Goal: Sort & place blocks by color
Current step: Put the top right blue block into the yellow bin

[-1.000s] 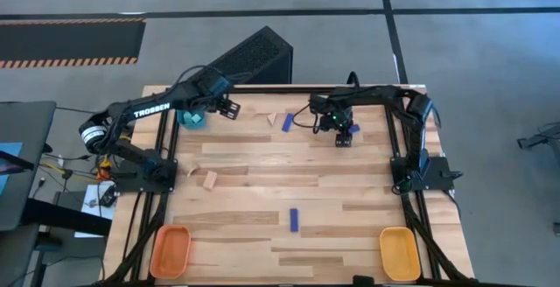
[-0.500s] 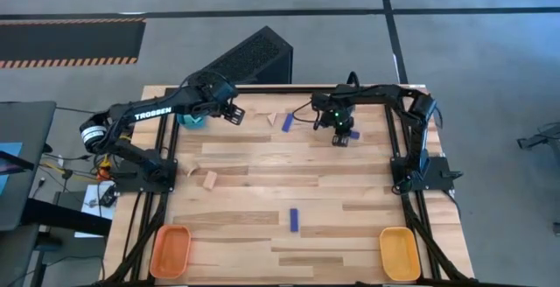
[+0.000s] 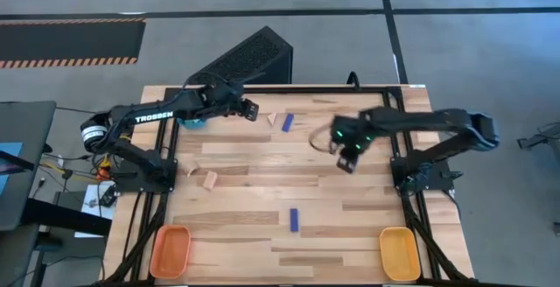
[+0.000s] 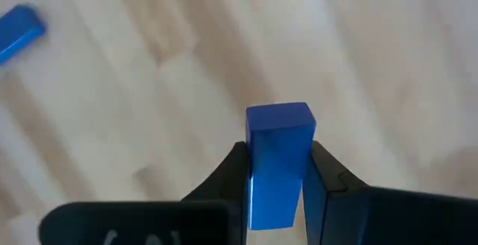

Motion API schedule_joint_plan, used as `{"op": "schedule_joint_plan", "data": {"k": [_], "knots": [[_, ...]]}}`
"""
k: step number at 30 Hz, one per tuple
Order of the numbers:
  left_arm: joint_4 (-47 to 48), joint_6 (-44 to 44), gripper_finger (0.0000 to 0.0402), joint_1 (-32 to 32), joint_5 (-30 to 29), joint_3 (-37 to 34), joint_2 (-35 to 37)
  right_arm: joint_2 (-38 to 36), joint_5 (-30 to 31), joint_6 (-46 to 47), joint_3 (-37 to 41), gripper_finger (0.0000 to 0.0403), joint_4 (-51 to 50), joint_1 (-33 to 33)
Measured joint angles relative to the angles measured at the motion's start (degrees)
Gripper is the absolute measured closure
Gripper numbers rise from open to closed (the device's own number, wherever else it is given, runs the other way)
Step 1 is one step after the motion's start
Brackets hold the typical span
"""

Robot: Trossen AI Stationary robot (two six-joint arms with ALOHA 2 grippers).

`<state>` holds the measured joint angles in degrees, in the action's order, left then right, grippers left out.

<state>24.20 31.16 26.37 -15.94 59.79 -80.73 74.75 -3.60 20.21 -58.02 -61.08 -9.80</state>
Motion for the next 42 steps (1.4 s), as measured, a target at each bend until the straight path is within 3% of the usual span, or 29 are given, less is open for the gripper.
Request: {"op": "schedule_joint_plan", "data": {"k": [7,16,21,27,33,36,42], "knots": [[-11.14,0.15,0.0207,-6.09,0.59,0.00,-0.02,-11.66,-3.53,30.09,5.68,0.0331,-0.12,21.22],[-14.01,2.57,0.0207,-14.14,-3.70,0.00,-0.02,-12.83,-9.56,54.18,5.68,0.0331,-4.10,44.91],[-11.41,-1.05,0.0207,-15.56,-3.41,0.00,0.26,-11.75,-10.10,68.46,5.70,0.0331,-5.60,55.27],[2.07,0.97,0.0207,-16.42,2.79,0.04,3.48,-8.06,-9.71,88.24,5.70,0.0331,5.71,66.40],[14.13,-1.21,0.0207,-20.77,-5.41,0.04,4.37,0.28,-9.99,94.92,5.75,0.0331,14.69,72.35],[12.89,-2.47,0.0207,-22.04,-6.81,0.04,3.71,4.42,-9.19,96.88,5.75,0.0328,18.00,72.38],[6.72,-3.96,0.0207,-22.95,-4.40,0.04,3.76,10.74,-8.43,101.45,5.70,0.0283,23.62,71.80]]}}
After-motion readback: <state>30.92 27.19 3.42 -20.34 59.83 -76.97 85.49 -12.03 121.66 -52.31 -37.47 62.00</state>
